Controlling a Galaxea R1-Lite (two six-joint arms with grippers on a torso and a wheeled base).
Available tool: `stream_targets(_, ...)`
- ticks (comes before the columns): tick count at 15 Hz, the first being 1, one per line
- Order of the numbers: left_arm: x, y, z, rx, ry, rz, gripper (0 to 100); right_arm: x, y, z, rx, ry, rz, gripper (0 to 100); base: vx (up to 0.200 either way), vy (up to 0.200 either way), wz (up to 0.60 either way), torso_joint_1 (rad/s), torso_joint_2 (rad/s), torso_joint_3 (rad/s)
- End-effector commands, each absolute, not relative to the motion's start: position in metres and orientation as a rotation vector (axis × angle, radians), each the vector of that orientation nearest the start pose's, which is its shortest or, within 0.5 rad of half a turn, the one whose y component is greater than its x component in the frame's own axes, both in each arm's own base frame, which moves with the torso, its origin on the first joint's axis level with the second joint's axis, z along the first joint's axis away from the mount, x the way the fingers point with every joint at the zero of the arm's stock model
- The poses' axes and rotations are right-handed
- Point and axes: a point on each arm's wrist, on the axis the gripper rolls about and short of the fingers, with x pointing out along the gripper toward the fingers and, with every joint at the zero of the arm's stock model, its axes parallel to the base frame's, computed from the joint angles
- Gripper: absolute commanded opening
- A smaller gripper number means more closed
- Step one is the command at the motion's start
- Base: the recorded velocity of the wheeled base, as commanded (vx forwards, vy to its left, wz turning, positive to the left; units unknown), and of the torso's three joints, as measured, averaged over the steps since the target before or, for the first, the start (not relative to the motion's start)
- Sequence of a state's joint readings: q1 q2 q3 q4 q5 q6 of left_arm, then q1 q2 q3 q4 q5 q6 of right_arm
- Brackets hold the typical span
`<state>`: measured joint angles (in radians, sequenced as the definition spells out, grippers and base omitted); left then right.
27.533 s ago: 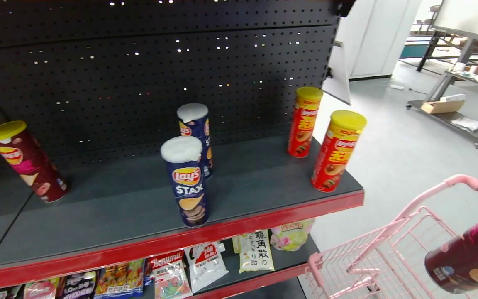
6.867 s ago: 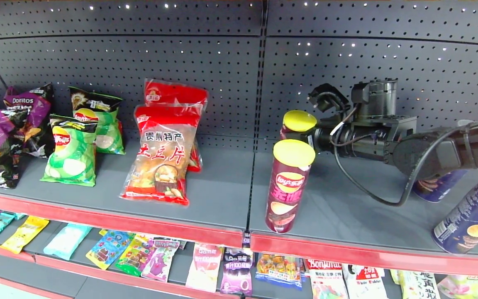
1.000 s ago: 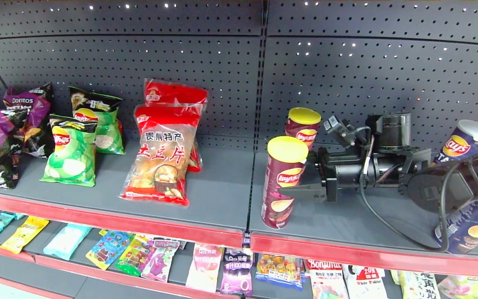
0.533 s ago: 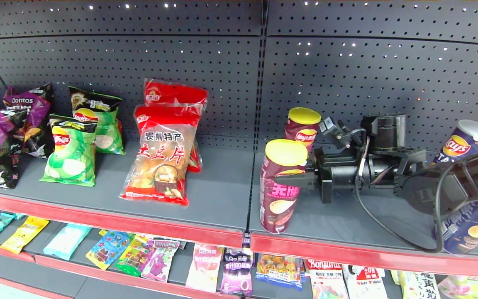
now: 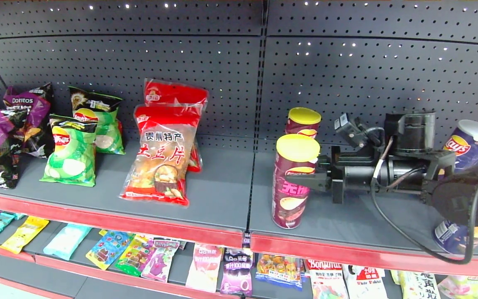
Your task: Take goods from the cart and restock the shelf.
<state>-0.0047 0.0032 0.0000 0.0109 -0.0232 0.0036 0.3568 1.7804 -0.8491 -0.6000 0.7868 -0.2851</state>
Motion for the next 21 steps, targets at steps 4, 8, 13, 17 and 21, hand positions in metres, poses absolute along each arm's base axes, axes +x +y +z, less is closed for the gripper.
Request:
stream_targets(4,-0.022,0.0,0.074,0.004,0.015,-0.028,100,0.264,0.094,0.17,-0.18,0.168,1.072,0,0.0,0.0,0.0,0.0,0.0,0.0)
stream_targets(8,-0.022,0.0,0.074,0.003,0.015,-0.028,100,0.266,0.09,0.167,-0.175,0.159,1.039,0,0.0,0.0,0.0,0.0,0.0,0.0)
stream_targets(13,-0.022,0.0,0.074,0.003,0.015,-0.028,100,0.261,0.094,0.165,-0.137,0.184,1.042,0,0.0,0.0,0.0,0.0,0.0,0.0)
stream_targets(17,-0.022,0.0,0.074,0.003,0.015,-0.028,100,0.26,0.106,0.159,-0.14,0.17,1.022,0,0.0,0.0,0.0,0.0,0.0,0.0)
stream_targets(21,-0.022,0.0,0.074,0.003,0.015,-0.028,100,0.26,0.109,0.157,-0.128,0.19,1.002,0,0.0,0.0,0.0,0.0,0.0,0.0)
